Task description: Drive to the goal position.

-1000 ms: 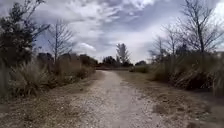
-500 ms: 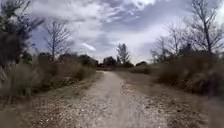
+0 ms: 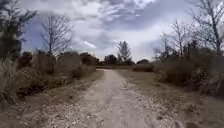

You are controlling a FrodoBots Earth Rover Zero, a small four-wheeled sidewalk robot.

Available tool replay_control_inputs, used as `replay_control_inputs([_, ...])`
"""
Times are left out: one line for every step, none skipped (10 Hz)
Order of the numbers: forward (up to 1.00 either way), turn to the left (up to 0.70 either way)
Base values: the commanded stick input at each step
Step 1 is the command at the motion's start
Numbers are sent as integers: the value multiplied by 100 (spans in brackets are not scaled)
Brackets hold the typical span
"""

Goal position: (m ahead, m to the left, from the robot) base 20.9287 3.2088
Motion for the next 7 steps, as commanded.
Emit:
replay_control_inputs([70,0])
replay_control_inputs([70,0])
replay_control_inputs([70,0])
replay_control_inputs([70,0])
replay_control_inputs([70,0])
replay_control_inputs([70,0])
replay_control_inputs([70,0])
